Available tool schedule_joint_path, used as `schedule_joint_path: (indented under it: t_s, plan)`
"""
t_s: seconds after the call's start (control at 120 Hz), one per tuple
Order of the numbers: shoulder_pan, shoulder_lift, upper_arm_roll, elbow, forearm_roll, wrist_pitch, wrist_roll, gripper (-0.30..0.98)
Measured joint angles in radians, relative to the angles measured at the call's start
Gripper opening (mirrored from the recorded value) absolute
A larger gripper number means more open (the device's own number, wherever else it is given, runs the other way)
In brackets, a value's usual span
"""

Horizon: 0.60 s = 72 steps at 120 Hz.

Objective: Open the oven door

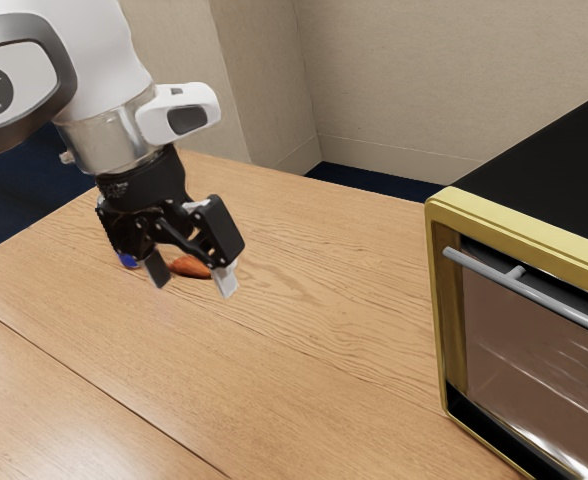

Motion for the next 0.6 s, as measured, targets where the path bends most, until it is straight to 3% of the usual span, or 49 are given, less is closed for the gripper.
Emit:
schedule_joint_path:
  t_s: [0.1,0.25,0.433,0.6]
  plan:
    - [-0.021,-0.094,0.0,-0.051,-0.002,0.015,-0.079,0.69]
    - [0.011,-0.485,0.003,-0.387,-0.021,0.136,-0.179,0.68]
    - [-0.124,-0.485,-0.055,-0.515,-0.077,0.483,-0.503,0.68]
    - [-0.33,-0.424,-0.005,-0.512,0.035,0.657,-0.806,0.68]
